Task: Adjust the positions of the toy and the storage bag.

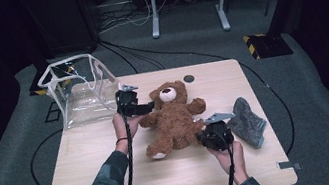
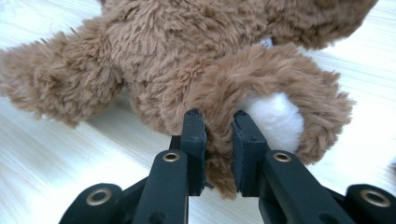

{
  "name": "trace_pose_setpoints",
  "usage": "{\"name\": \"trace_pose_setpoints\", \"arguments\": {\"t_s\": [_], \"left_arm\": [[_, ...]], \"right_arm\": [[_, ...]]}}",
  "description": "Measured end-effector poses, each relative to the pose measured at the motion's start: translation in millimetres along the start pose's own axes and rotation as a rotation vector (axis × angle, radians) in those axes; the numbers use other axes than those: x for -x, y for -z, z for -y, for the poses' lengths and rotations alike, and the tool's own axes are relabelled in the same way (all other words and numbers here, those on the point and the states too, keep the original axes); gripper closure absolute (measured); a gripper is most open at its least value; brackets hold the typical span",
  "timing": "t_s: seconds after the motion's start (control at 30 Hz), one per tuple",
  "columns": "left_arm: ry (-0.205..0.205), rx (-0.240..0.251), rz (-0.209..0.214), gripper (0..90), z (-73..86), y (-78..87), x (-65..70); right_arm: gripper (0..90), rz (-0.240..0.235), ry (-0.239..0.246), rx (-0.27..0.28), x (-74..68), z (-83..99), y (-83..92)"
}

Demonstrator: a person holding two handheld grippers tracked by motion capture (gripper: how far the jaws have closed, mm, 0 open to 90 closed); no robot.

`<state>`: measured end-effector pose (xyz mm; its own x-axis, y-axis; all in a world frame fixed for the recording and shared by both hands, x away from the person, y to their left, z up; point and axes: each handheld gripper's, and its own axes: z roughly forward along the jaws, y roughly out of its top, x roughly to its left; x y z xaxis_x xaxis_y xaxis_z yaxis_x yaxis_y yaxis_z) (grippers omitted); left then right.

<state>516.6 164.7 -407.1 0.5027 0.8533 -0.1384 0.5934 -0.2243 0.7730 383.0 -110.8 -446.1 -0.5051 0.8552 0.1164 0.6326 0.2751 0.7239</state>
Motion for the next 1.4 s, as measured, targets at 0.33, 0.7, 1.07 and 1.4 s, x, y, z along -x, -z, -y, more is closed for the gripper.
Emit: {"name": "trace_pose_setpoints", "arguments": {"t_s": [0.33,0.7,1.07,1.4], "left_arm": [[-0.001,-0.02,0.046,17.3,-12.5,-16.1,37.4],[0.043,-0.087,0.023,14.3,-5.7,-45.9,55.4],[0.142,-0.137,-0.034,10.5,-1.5,-72.2,58.5],[0.145,-0.198,-0.097,6.0,3.3,-90.4,61.4]], "right_arm": [[74.8,-0.015,-0.007,-0.002,-3.4,2.1,-4.3],[74.0,-0.014,-0.005,-0.028,1.7,9.5,-9.0],[74.1,-0.021,0.014,-0.054,-0.9,14.6,-14.9],[72.6,-0.026,0.013,-0.083,-0.8,23.7,-22.0]]}}
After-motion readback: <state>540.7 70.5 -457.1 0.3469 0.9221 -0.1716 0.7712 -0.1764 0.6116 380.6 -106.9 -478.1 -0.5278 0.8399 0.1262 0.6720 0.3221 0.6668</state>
